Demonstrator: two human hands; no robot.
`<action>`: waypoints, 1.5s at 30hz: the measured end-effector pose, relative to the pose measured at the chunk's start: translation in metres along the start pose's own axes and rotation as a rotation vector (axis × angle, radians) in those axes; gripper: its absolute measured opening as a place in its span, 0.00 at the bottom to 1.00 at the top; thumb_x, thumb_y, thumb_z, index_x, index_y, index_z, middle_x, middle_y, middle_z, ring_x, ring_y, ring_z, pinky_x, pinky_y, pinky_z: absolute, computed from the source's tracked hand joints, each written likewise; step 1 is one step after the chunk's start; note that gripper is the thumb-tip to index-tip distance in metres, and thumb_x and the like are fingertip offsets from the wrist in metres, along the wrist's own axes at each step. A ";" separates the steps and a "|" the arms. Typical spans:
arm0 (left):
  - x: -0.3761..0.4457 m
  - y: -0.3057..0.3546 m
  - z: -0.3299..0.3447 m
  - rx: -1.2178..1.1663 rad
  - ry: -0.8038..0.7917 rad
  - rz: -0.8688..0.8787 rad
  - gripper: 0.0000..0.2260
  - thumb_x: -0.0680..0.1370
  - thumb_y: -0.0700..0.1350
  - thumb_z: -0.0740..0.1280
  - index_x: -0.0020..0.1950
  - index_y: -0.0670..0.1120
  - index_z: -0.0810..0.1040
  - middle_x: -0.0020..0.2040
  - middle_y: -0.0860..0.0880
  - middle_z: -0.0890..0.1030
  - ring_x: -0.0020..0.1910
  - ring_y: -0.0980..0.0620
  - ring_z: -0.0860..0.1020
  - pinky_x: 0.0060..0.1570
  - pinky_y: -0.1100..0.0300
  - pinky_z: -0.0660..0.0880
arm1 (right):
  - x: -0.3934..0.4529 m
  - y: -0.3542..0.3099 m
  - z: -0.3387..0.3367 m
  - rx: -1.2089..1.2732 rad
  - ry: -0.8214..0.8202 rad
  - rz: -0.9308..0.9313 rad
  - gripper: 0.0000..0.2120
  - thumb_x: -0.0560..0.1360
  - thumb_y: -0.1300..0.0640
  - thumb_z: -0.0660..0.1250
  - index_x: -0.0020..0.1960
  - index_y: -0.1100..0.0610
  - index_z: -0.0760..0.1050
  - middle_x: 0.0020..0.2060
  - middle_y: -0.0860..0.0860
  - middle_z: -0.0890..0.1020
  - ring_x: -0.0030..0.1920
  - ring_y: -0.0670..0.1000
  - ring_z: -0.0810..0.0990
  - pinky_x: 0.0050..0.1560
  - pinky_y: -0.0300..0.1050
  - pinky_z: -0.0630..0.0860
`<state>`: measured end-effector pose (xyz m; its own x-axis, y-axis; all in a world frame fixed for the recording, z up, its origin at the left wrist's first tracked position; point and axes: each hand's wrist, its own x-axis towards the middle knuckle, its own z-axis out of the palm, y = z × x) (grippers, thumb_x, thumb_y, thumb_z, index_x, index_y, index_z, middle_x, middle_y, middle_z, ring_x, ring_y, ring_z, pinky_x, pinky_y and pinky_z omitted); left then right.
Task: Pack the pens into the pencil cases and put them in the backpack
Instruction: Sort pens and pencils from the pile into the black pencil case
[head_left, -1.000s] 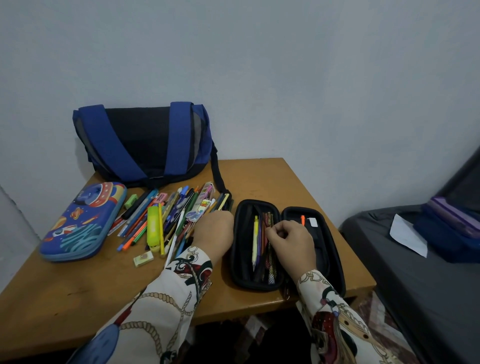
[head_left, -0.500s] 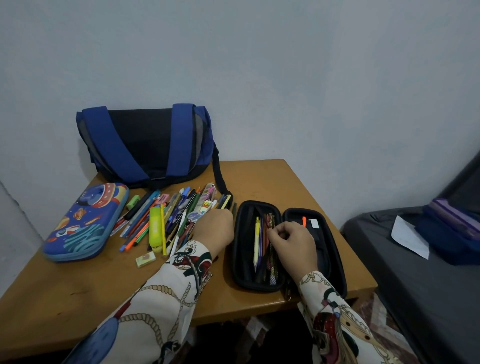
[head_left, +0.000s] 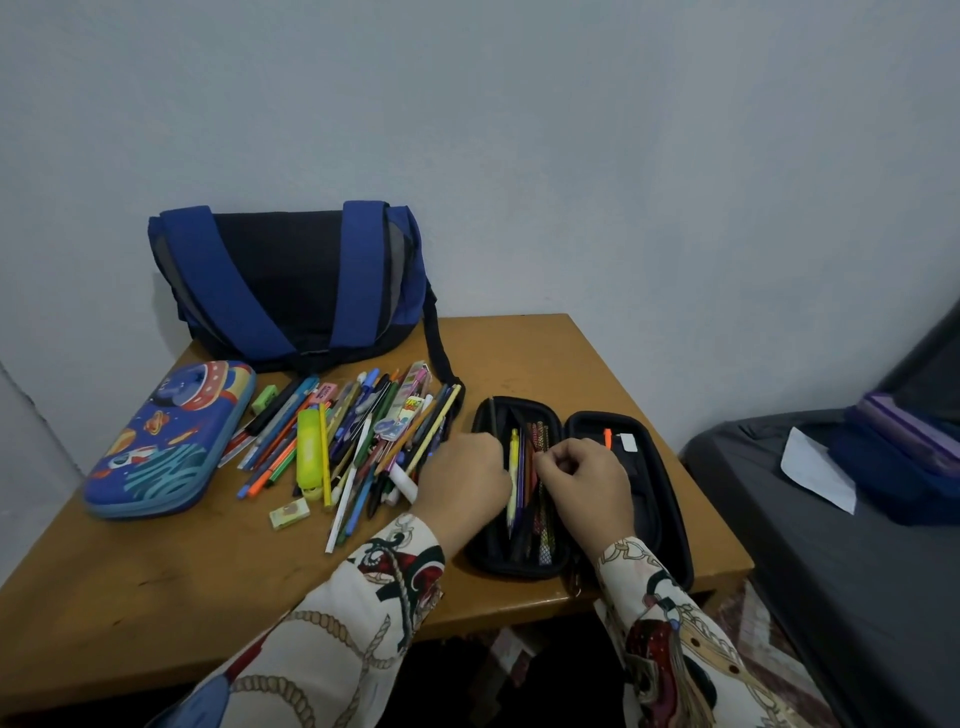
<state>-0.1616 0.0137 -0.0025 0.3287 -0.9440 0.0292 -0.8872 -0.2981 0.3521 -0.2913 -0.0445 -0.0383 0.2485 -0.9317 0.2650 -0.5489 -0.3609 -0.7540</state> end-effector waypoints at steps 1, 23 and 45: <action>-0.002 0.002 0.002 0.034 -0.003 0.011 0.18 0.78 0.39 0.62 0.29 0.45 0.64 0.25 0.48 0.64 0.22 0.50 0.63 0.24 0.60 0.63 | 0.000 0.000 0.000 0.001 -0.001 0.001 0.13 0.74 0.52 0.68 0.31 0.51 0.74 0.31 0.47 0.76 0.38 0.49 0.76 0.54 0.58 0.75; -0.002 -0.022 -0.020 0.070 0.231 -0.002 0.09 0.80 0.42 0.60 0.56 0.44 0.79 0.54 0.45 0.76 0.49 0.44 0.78 0.44 0.51 0.76 | -0.001 -0.001 -0.002 0.005 -0.013 0.011 0.13 0.74 0.52 0.68 0.32 0.50 0.75 0.32 0.47 0.76 0.39 0.49 0.76 0.55 0.58 0.75; -0.004 -0.051 -0.010 0.346 0.263 -0.016 0.10 0.78 0.37 0.62 0.57 0.43 0.78 0.57 0.45 0.74 0.57 0.45 0.71 0.48 0.56 0.73 | -0.001 -0.002 -0.002 -0.018 -0.021 0.012 0.12 0.75 0.53 0.68 0.33 0.52 0.76 0.33 0.48 0.76 0.41 0.49 0.75 0.55 0.58 0.74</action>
<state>-0.1148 0.0344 -0.0108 0.3748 -0.8841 0.2791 -0.9229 -0.3844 0.0217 -0.2916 -0.0428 -0.0359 0.2583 -0.9348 0.2439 -0.5660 -0.3510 -0.7459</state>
